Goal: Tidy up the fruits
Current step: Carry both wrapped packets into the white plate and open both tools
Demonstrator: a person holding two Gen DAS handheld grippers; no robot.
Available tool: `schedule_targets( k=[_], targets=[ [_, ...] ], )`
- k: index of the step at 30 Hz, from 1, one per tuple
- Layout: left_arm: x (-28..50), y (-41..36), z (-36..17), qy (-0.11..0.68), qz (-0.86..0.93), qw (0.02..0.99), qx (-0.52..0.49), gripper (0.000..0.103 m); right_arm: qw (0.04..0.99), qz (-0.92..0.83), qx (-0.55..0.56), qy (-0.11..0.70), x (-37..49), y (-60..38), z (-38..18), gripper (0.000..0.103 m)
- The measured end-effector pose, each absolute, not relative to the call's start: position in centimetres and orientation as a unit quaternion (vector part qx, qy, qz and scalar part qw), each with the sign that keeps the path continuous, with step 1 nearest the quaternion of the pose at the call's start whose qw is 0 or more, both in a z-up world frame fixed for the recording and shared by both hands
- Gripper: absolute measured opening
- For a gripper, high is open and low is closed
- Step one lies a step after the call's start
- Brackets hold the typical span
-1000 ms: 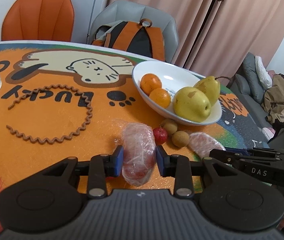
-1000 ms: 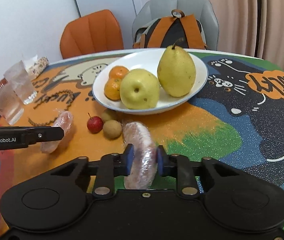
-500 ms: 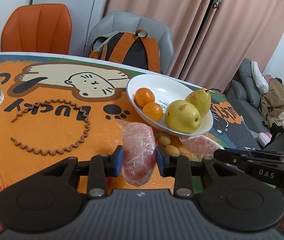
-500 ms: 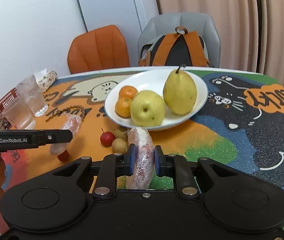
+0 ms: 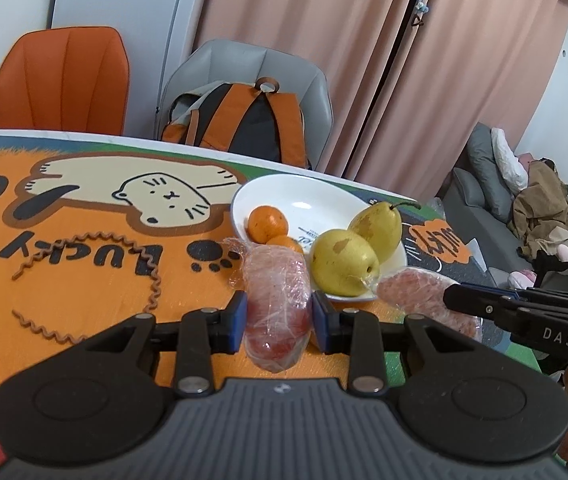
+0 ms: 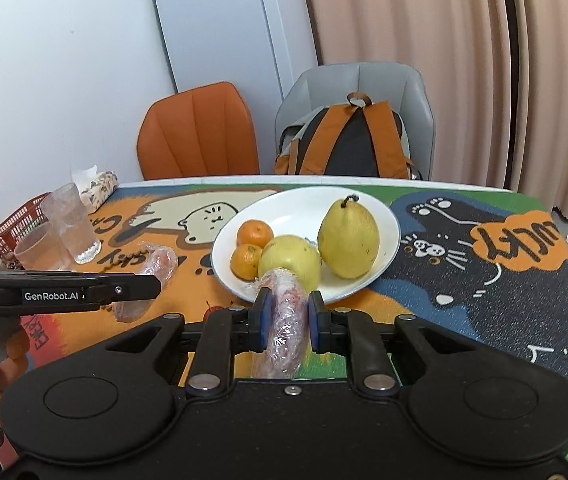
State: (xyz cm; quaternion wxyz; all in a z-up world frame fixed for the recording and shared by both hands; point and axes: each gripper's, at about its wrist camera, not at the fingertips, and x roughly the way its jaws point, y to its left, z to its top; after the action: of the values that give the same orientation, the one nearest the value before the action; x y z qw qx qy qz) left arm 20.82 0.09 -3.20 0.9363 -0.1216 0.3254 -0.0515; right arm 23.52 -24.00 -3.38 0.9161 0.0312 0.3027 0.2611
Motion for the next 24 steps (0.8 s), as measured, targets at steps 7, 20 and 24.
schedule_targets(
  k=[7, 20, 24],
  targets=[
    [21.5, -0.2, -2.5, 0.317, -0.055, 0.94, -0.117, 0.033, 0.923, 0.256, 0.033, 0.285, 23.9, -24.5, -2.0, 0.017],
    [24.5, -0.9, -1.6, 0.309, -0.064, 0.943, -0.107, 0.033, 0.932, 0.248, 0.028, 0.262, 26.3, -24.2, -0.1, 0.017],
    [25.7, -1.0, -1.8, 0.311, -0.066, 0.942, -0.108, 0.033, 0.933, 0.247, 0.024, 0.259, 27.1, -24.0, 0.1, 0.017]
  ],
)
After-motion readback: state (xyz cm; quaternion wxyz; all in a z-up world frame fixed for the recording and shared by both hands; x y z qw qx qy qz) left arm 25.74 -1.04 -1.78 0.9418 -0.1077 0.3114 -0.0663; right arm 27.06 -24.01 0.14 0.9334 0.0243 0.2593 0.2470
